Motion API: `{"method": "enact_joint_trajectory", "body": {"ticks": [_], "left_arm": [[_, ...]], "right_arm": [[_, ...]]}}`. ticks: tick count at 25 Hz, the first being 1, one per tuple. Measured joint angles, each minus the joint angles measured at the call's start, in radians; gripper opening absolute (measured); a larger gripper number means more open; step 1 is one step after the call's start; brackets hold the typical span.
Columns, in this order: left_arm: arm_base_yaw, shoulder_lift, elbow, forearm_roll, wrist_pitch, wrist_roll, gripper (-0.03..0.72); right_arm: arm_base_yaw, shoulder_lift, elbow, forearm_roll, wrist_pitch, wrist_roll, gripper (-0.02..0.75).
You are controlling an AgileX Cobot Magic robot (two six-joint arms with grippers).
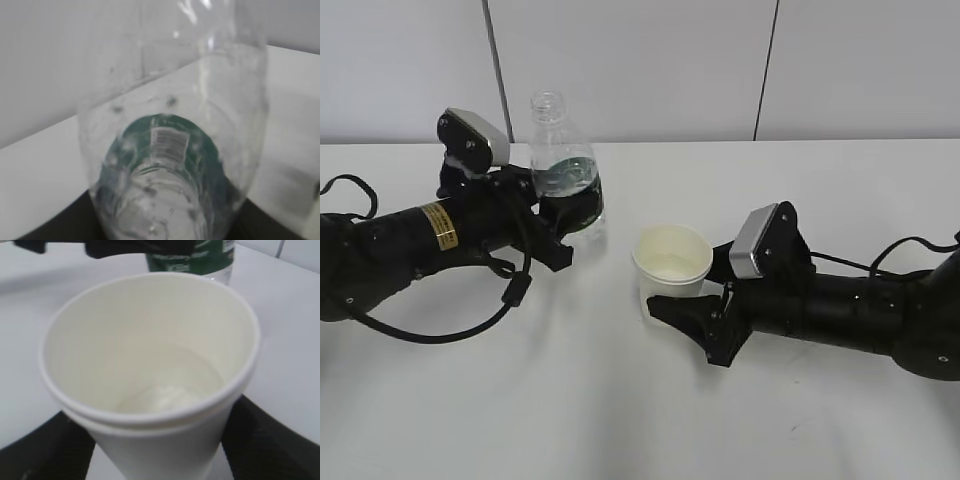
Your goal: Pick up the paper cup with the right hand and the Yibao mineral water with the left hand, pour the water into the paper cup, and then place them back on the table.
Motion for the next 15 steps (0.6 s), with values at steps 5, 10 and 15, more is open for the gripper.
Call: {"method": "enact_joint_trajectory", "body": {"ticks": [5, 10, 15], "left_arm": [[0.005, -0.003, 0.001, 0.183, -0.004, -0.109, 0.319], [0.006, -0.001, 0.001, 0.348, -0.009, -0.149, 0.318], [0.005, 0.028, 0.001, 0.439, -0.067, -0.177, 0.318]], "right_arm": [[-0.03, 0.0, 0.034, 0.113, -0.005, -0.001, 0.563], [-0.054, 0.0, 0.065, 0.214, -0.027, -0.023, 0.563], [-0.054, 0.0, 0.084, 0.3, -0.031, -0.069, 0.561]]}}
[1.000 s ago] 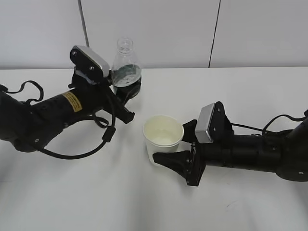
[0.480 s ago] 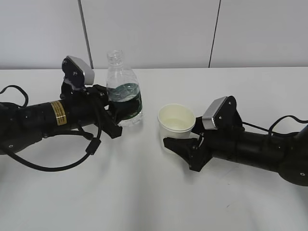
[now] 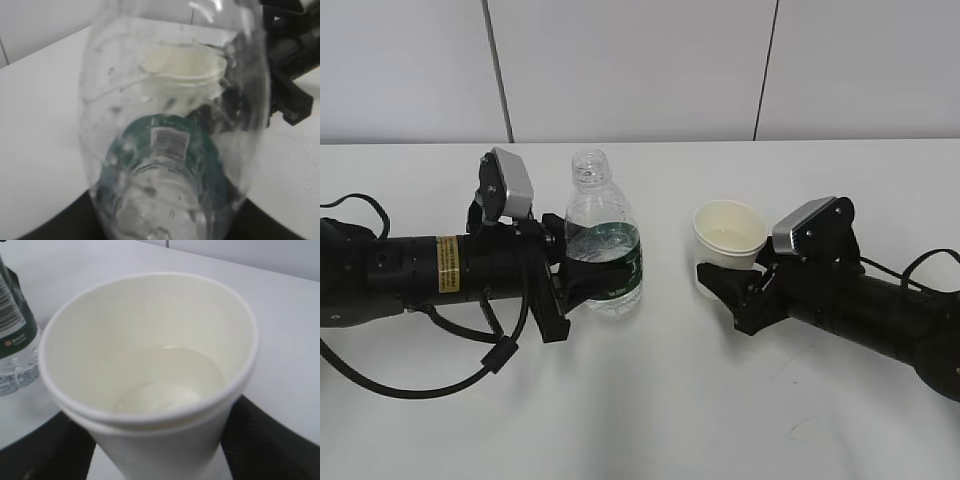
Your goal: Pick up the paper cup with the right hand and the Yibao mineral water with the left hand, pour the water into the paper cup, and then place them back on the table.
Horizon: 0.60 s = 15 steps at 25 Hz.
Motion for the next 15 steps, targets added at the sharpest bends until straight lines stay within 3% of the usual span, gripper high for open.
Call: {"method": "enact_joint_trajectory", "body": {"ticks": [15], "left_arm": [[-0.054, 0.083, 0.0, 0.025, -0.041, 0.004, 0.318]], "right_arm": [[-0.001, 0.0, 0.002, 0.037, 0.036, -0.008, 0.534]]}}
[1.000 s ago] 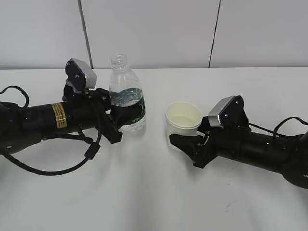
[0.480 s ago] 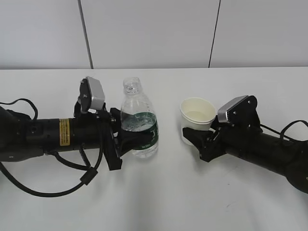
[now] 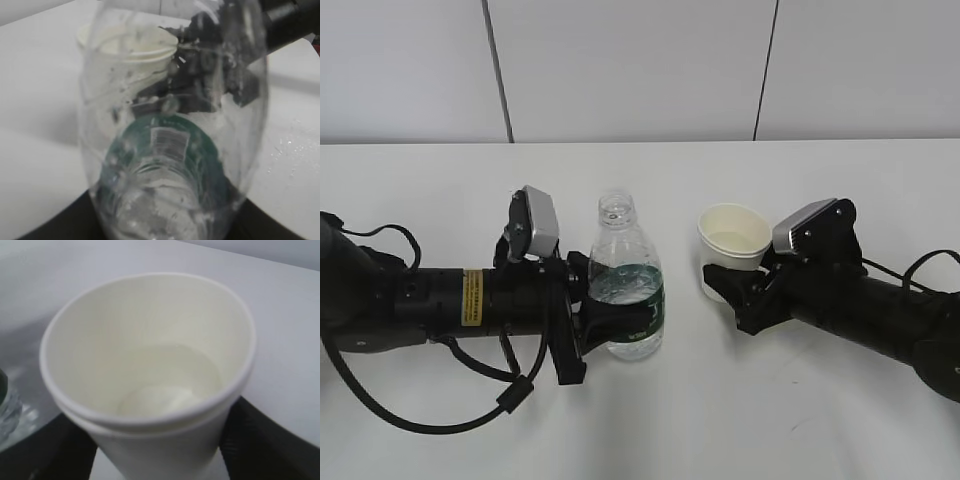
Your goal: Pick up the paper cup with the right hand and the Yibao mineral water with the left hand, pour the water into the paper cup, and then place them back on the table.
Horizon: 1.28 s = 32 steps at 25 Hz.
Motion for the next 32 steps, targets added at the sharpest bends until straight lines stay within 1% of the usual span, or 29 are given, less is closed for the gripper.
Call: {"method": "enact_joint_trajectory", "body": {"ticks": [7, 10, 20, 22, 27, 32], "left_arm": [[-0.044, 0.033, -0.003, -0.06, 0.003, 0.091, 0.318], [-0.051, 0.034, -0.003, -0.083, 0.011, 0.096, 0.318], [-0.051, 0.034, -0.005, -0.092, 0.031, 0.096, 0.32], [-0.051, 0.034, -0.005, -0.092, 0.031, 0.096, 0.346], [-0.051, 0.034, -0.005, -0.092, 0.038, 0.096, 0.436], [-0.051, 0.03, -0.005, -0.08, 0.091, 0.086, 0.453]], "right_arm": [[0.0, 0.007, 0.0, 0.042, -0.012, -0.018, 0.533], [0.0, 0.039, 0.0, 0.042, -0.053, -0.021, 0.533], [0.0, 0.075, 0.0, 0.044, -0.061, -0.043, 0.533], [0.0, 0.075, 0.0, 0.044, -0.061, -0.046, 0.55], [0.0, 0.075, 0.0, 0.044, -0.067, -0.05, 0.635], [0.0, 0.075, 0.019, 0.044, -0.078, -0.011, 0.652]]}}
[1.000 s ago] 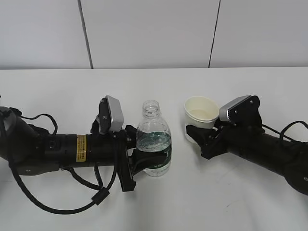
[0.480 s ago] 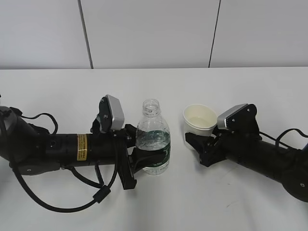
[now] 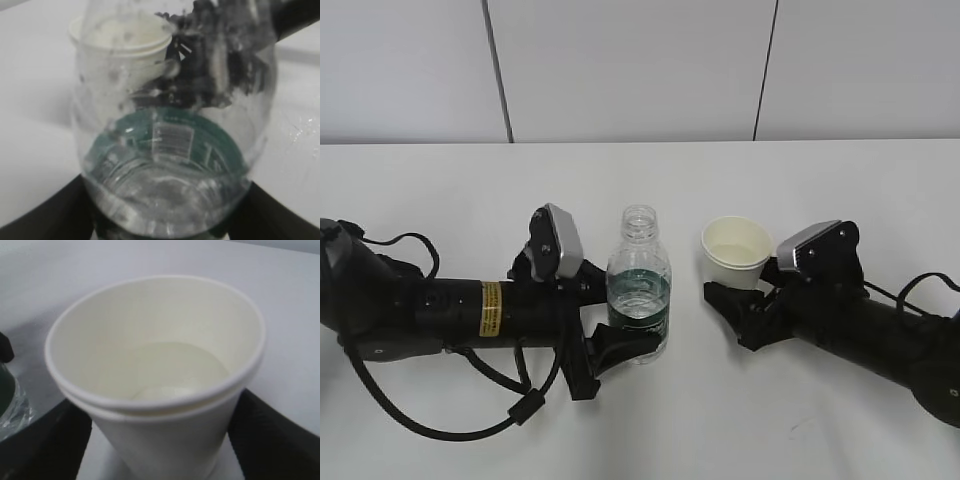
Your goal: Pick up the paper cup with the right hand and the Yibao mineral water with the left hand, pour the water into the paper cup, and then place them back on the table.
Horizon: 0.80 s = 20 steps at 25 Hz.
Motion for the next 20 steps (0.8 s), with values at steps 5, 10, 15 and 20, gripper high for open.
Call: {"method": "enact_joint_trajectory", "body": {"ticks": [5, 10, 15, 20], "left_arm": [[0.0, -0.049, 0.0, 0.069, 0.105, -0.085, 0.456], [0.0, -0.089, 0.0, 0.16, 0.181, -0.186, 0.456], [0.0, -0.107, 0.0, 0.202, 0.212, -0.218, 0.456], [0.003, -0.153, 0.0, 0.219, 0.3, -0.23, 0.456]], "right_arm": [[0.0, -0.006, 0.02, 0.006, 0.0, 0.013, 0.655], [0.0, -0.023, 0.046, 0.01, 0.0, 0.017, 0.655], [0.0, -0.023, 0.071, 0.011, -0.003, 0.019, 0.654], [0.0, -0.023, 0.079, 0.013, -0.003, 0.019, 0.654]]}}
